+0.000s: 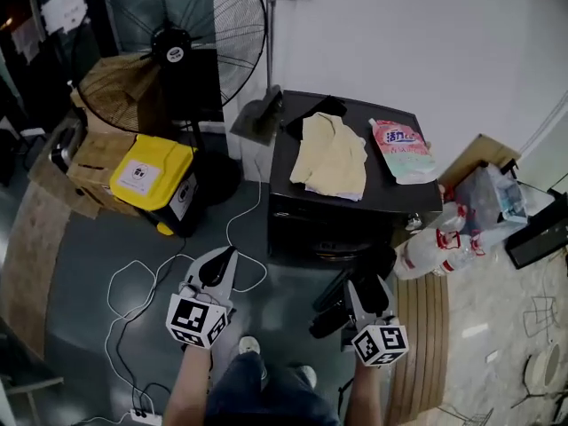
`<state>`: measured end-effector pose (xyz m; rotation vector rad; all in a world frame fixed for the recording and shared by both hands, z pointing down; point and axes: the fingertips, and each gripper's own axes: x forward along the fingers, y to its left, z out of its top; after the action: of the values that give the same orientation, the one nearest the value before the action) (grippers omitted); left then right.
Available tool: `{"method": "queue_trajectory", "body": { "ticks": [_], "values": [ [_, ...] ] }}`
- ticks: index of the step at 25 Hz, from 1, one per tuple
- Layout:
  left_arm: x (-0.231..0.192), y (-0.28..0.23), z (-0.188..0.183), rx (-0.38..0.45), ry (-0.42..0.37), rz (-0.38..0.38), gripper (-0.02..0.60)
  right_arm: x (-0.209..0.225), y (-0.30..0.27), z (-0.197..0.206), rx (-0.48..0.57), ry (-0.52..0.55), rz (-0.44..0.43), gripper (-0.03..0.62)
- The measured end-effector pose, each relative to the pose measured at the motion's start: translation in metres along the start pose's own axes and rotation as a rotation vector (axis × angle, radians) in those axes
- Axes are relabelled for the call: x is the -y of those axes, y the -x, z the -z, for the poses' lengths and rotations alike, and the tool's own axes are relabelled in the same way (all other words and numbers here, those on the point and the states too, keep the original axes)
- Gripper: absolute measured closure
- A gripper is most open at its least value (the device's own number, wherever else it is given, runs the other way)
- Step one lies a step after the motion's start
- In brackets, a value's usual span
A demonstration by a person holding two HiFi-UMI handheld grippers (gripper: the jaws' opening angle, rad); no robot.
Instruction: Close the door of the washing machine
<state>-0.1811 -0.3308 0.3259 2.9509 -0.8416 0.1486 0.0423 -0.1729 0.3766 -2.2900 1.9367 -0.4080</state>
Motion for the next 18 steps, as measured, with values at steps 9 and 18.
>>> {"method": "queue_trajectory", "body": {
  "ticks": [9, 18],
  "values": [
    [0.039, -0.081, 0.051, -0.06, 0.039, 0.188, 0.581, 0.065, 0.005, 0.029, -0.026, -0.014, 0.182, 0.322],
    [0.094, -0.114, 0.11, -0.156, 0.047, 0.356, 0.581, 0.103, 0.043, 0.124, -0.126, -0.124, 0.344, 0.329]
  ]
}}
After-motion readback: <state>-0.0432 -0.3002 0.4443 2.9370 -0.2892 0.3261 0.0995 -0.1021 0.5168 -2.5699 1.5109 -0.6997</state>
